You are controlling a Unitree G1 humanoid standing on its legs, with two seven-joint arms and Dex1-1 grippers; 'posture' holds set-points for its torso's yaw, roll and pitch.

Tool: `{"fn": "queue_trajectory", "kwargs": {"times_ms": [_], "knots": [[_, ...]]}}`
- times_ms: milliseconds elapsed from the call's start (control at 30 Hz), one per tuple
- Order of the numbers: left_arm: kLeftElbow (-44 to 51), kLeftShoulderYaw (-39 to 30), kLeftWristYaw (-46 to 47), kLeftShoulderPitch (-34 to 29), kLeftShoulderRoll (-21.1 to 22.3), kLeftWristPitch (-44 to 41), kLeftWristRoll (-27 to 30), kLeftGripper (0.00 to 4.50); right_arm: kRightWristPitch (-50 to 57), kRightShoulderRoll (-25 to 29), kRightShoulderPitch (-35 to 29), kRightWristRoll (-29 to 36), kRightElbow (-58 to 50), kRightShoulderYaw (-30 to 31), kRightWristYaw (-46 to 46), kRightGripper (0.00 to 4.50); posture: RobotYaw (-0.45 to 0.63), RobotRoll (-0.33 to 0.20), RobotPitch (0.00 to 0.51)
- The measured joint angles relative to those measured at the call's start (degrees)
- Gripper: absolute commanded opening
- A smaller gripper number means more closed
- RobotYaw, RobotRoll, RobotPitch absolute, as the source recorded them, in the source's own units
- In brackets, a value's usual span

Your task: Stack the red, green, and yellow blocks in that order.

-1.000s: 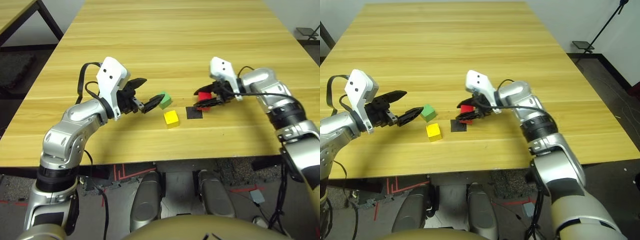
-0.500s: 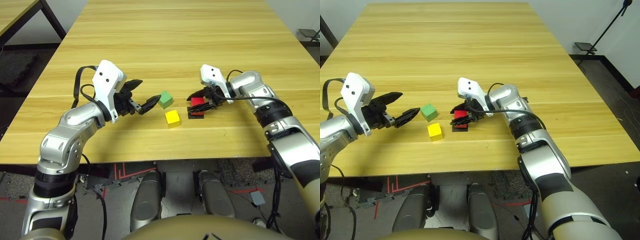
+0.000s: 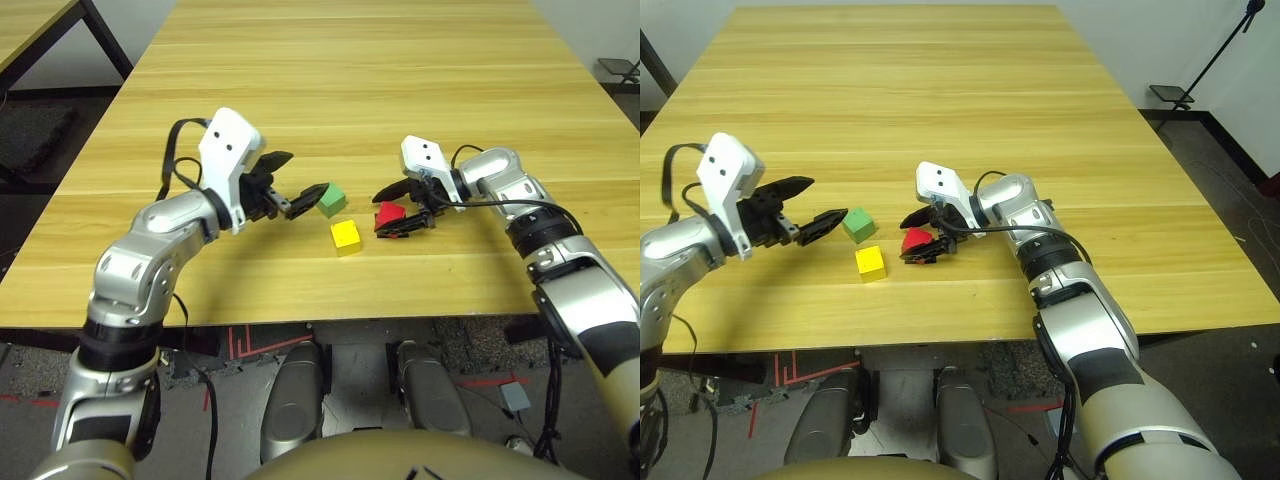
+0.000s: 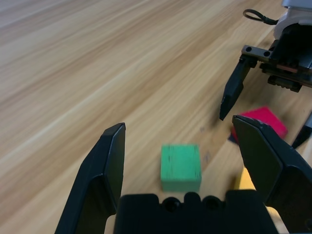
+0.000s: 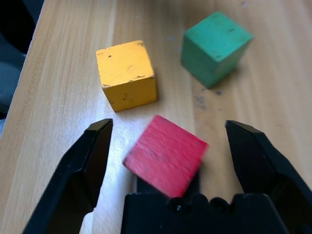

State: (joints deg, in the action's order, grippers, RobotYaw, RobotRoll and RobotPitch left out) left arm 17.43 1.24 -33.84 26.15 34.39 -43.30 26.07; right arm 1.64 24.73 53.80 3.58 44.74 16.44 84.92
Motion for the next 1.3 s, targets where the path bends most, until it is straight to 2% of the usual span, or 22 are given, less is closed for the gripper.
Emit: {"fn": "queue_trajectory", "kwargs": {"times_ms": [100, 267, 333, 467, 733, 1300], "knots": [[-2.4, 1.3, -1.2, 1.2, 0.0, -0.4, -0.7, 4.5, 1.7, 3.5, 1.4, 1.2, -2.0, -2.2, 1.6, 4.47, 0.36, -0.144, 0.065], [-6.3, 4.8, -3.8, 3.6, 0.2, -3.8, -1.4, 4.5, 9.3, 13.8, 3.5, 3.9, -10.5, -7.4, 4.1, 4.47, 0.3, -0.131, 0.055], [-7.1, 5.3, -4.1, 3.8, 0.1, -4.8, -1.6, 4.5, 11.3, 15.3, 3.0, 4.5, -13.0, -8.5, 3.5, 4.47, 0.29, -0.125, 0.055], [-9.1, 6.0, -4.6, 4.4, -0.8, -5.1, -2.3, 4.5, 15.5, 16.2, -1.2, 5.7, -18.9, -9.6, 1.1, 4.47, 0.25, -0.112, 0.051], [-17.0, 8.6, -5.6, 4.8, -2.8, 0.4, -7.5, 4.5, 25.5, 16.7, -7.2, 10.9, -34.1, -11.8, -4.1, 4.47, 0.21, -0.098, 0.049], [-27.8, 11.0, -6.9, 5.2, -9.7, 7.5, -14.0, 4.5, 28.1, 17.7, -10.1, 13.3, -37.8, -12.7, -8.1, 4.47, 0.23, -0.092, 0.058]]}}
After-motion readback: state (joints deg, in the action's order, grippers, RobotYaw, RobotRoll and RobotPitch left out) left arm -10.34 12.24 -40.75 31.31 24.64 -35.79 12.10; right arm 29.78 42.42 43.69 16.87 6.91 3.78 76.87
